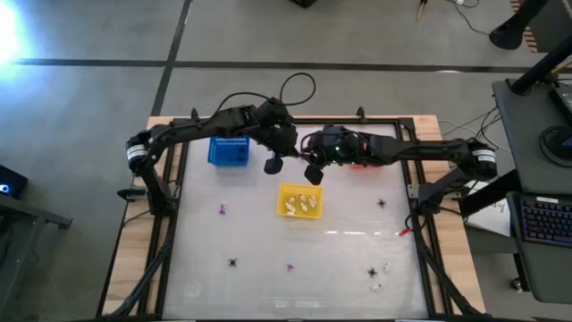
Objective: Sort Halloween decoration
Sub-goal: Put the purple witch hat toy into the orange bin
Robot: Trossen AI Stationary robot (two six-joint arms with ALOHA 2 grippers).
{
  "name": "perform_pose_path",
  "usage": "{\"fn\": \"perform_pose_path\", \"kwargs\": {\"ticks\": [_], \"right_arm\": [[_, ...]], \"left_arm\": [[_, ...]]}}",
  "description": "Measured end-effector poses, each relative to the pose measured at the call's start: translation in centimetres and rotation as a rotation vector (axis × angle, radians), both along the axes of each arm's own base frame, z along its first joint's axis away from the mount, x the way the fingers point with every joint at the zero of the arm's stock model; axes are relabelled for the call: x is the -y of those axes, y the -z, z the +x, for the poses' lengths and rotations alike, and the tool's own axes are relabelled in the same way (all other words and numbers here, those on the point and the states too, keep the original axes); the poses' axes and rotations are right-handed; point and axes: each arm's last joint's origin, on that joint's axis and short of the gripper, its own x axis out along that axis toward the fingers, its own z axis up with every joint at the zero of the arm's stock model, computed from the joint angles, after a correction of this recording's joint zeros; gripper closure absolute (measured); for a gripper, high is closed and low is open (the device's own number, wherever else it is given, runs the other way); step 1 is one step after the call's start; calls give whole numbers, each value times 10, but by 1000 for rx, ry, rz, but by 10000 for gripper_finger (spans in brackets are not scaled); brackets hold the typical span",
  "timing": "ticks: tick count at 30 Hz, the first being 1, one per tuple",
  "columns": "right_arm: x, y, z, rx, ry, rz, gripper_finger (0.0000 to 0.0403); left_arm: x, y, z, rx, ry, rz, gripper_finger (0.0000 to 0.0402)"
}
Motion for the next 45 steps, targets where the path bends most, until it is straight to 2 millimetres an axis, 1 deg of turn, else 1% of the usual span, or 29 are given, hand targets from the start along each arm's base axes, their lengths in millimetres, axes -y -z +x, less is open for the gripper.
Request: {"fn": "perform_pose_path", "kwargs": {"ticks": [5, 8, 10, 14, 17, 30, 36, 45], "right_arm": [[1, 8, 4, -26, 3, 3, 319], [2, 8, 4, -28, 4, 3, 323], [2, 7, 5, -26, 3, 2, 337], [2, 4, 5, -23, -1, -3, 383], [2, 4, 5, -23, -3, -6, 391], [3, 3, 5, -23, 26, -7, 394], [2, 0, 1, -24, 40, 1, 394], [1, -8, -16, -96, 150, 22, 395]], "left_arm": [[-1, 0, -1, -2, -4, 1, 401], [-1, 0, -1, -2, -2, 4, 401], [-1, 0, -1, -1, -1, 6, 401], [-1, 0, -1, 1, -1, 8, 401], [-2, 0, -1, 2, 1, 12, 401], [-5, -1, -2, 8, -8, 13, 401], [-5, -1, -1, 14, -6, 14, 401], [-7, 0, -3, -11, -38, 32, 401]]}}
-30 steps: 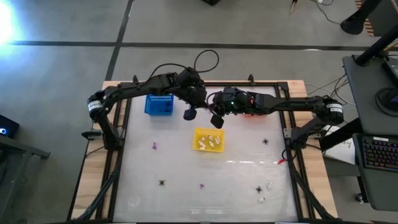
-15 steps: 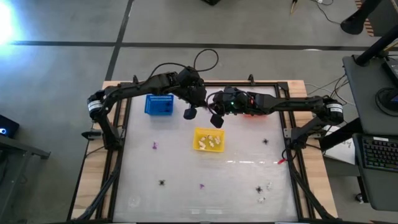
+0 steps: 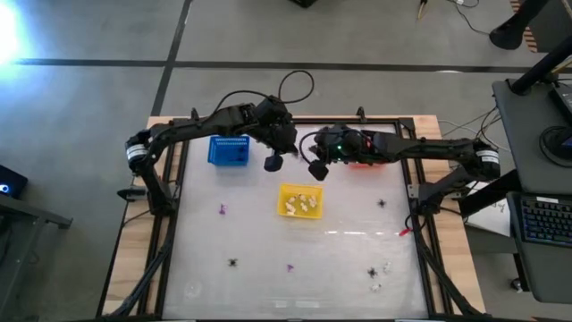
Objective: Sort Halloween decoration
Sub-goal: Put the purple witch hat toy into the orange bin
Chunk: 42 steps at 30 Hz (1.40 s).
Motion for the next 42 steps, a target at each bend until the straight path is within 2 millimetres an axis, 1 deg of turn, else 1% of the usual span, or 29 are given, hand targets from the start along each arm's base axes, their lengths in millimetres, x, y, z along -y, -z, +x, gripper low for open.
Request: {"fn": "perform_pose_path", "kwargs": {"ticks": [3, 8, 12, 18, 21, 25, 31, 35, 40, 42], "right_arm": [[0, -5, -10, -40, 61, -2, 395], [7, -7, -37, -169, 215, 34, 395], [14, -4, -59, -277, 323, 100, 395], [28, 7, -83, -411, 452, 251, 394], [36, 19, -91, -445, 475, 319, 394], [45, 36, -101, -491, 524, 356, 394], [57, 58, -116, -537, 573, 414, 394], [64, 66, -120, -524, 581, 408, 394], [71, 74, -123, -492, 607, 404, 394], [72, 78, -125, -492, 619, 406, 394]], "left_arm": [[-2, 0, -1, -10, -25, 21, 401], [-4, 1, -2, -30, -42, 28, 401], [-5, 3, -5, -51, -45, 25, 401], [-9, 3, -6, -57, -64, 37, 401], [-10, 3, -7, -75, -100, 74, 401], [-11, 4, -9, -107, -134, 108, 401], [-11, 6, -11, -139, -121, 115, 401], [-12, 6, -13, -158, -133, 128, 401], [-15, 7, -15, -207, -192, 230, 401], [-15, 7, -15, -214, -202, 244, 401]]}}
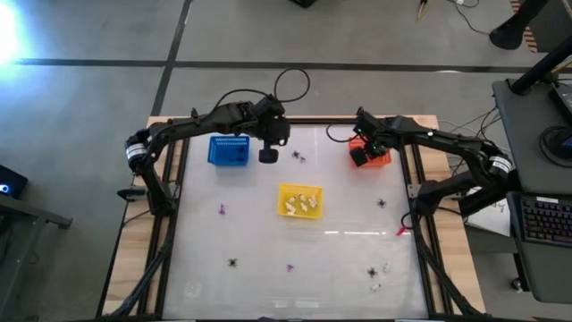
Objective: Sort Halloween decoration
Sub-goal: Put the purple witch hat toy into the orange bin, then put the white skeleton toy into the yellow bin
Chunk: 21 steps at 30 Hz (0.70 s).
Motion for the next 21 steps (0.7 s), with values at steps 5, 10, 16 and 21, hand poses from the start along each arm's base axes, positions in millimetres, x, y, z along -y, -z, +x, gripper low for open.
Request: {"fn": "perform_pose_path", "kwargs": {"ticks": [5, 10, 16, 21], "right_arm": [[0, 4, -2, -12, 14, 5, 388], [2, 7, 0, -13, 9, 4, 356], [3, 8, 0, -29, 13, -17, 312], [5, 1, 2, -14, 13, -24, 293]], "left_arm": [[0, 0, 0, -6, -1, -3, 389], [0, 0, 0, -5, -2, -4, 363], [0, 0, 0, -4, -2, -4, 337], [1, 1, -2, -18, -9, -16, 333]]}}
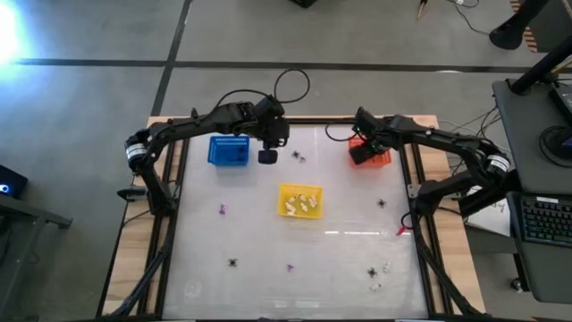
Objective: Sort Halloween decoration
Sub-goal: Put the white skeleton toy into the yellow bin
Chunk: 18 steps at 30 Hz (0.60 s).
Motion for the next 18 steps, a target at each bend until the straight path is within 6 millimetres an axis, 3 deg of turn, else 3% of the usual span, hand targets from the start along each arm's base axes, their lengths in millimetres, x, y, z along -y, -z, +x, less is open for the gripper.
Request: {"fn": "perform_pose_path", "kwargs": {"ticks": [11, 18], "right_arm": [[-1, -47, 7, 100, -35, 107, 297], [-16, -52, -2, -13, -62, 211, 299]], "left_arm": [[2, 4, -5, -44, -58, -63, 333], [4, 7, -10, -93, -98, -108, 333]]}}
